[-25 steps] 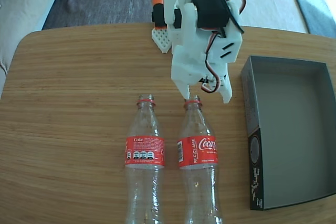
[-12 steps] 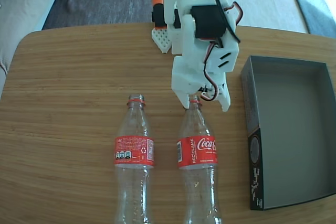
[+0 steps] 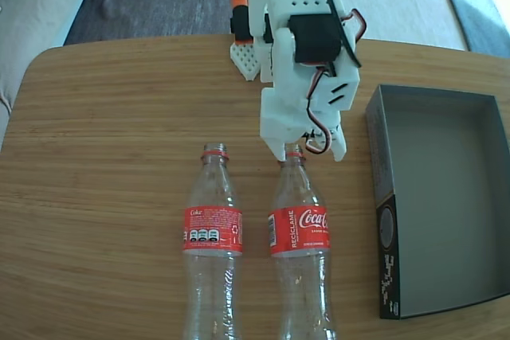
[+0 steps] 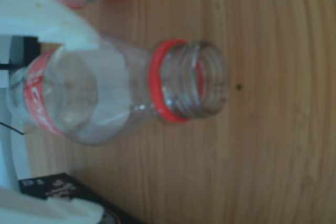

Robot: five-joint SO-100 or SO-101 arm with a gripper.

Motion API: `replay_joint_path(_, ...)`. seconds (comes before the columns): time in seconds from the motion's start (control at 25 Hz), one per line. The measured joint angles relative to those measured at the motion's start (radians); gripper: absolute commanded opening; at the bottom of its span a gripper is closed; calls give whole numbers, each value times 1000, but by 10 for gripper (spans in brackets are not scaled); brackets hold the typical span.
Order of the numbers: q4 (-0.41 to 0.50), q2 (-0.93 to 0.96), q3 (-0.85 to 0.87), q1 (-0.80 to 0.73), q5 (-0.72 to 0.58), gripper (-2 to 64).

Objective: Grasp the bottles and put them in the box.

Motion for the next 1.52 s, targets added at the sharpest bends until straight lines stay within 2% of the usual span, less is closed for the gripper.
replay_joint_path(0.68, -21, 0, 83, 0, -80, 368)
replay_joint_path(0.88, -135, 0, 132, 25, -80, 368)
replay_joint_path(1.08, -147, 0, 178, 29, -80, 368)
replay_joint_path(1.52, -272, 0, 244, 29, -80, 368)
